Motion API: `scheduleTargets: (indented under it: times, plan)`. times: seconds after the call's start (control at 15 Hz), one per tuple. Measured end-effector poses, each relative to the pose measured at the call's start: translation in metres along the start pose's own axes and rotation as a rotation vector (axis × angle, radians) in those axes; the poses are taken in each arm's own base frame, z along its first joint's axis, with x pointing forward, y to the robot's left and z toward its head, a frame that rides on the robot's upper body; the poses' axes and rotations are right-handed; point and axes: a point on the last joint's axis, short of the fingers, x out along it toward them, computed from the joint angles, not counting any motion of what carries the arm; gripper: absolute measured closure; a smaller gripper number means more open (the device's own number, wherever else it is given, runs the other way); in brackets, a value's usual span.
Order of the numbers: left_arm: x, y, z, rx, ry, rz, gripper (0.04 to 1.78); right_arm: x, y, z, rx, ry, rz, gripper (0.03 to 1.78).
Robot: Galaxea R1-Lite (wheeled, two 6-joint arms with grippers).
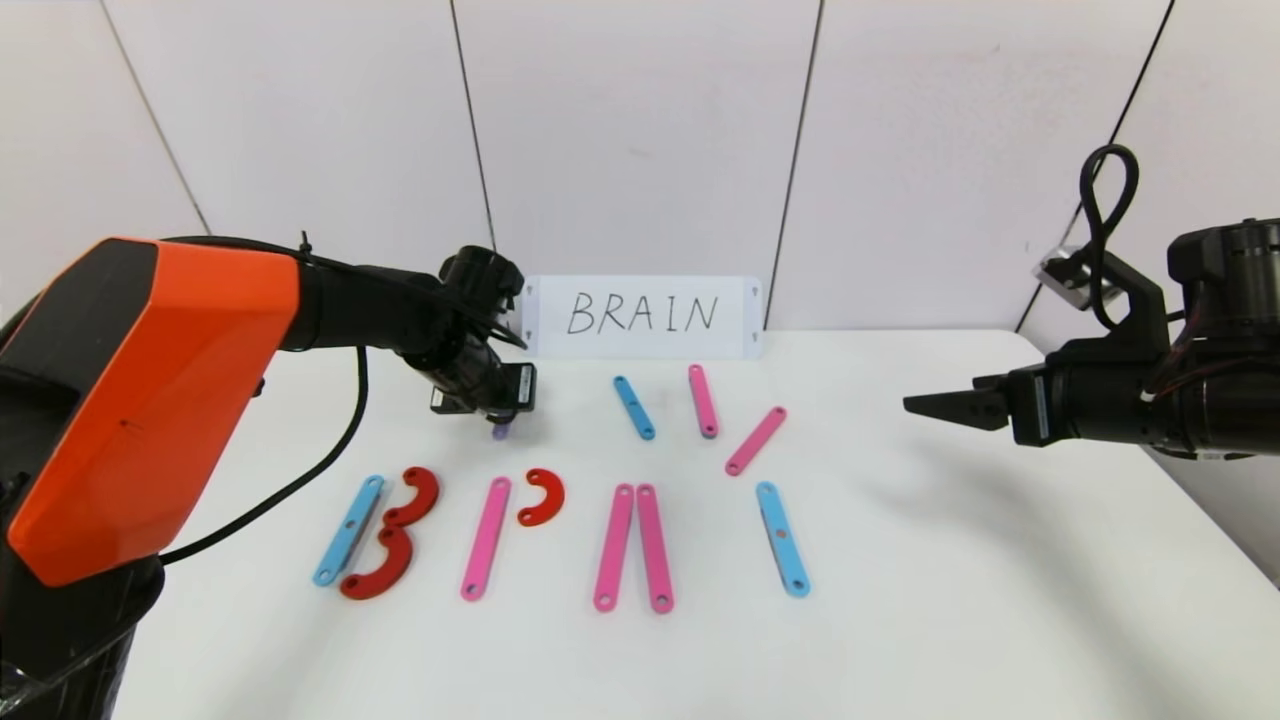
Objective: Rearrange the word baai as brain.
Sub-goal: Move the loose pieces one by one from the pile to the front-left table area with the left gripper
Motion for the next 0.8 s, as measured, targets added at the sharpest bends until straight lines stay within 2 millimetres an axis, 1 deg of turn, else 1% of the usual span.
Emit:
scheduleTargets:
  times: [0.2,0.47,0.6,0.8]
  plan:
    - [-0.031,-0.021,-0.01,-0.125,-0.002,0.064,1.54,-0.001,-0.003,0.001,0.003,-0.006,-0.008,0.07]
    - [-0.066,-0.043,-0.033,-0.263,0.078,0.083,1.54,-0.002,-0.01,0.002,0.016,-0.011,-0.024,0.07]
    - [-0.076,-0.05,-0.044,-0.295,0.093,0.087,1.54,-0.001,-0.016,0.002,0.018,-0.013,-0.019,0.07]
    - [-0.082,-0.056,-0.061,-0.332,0.105,0.11,1.54,0.0,-0.029,0.002,0.024,-0.02,0.024,0.07]
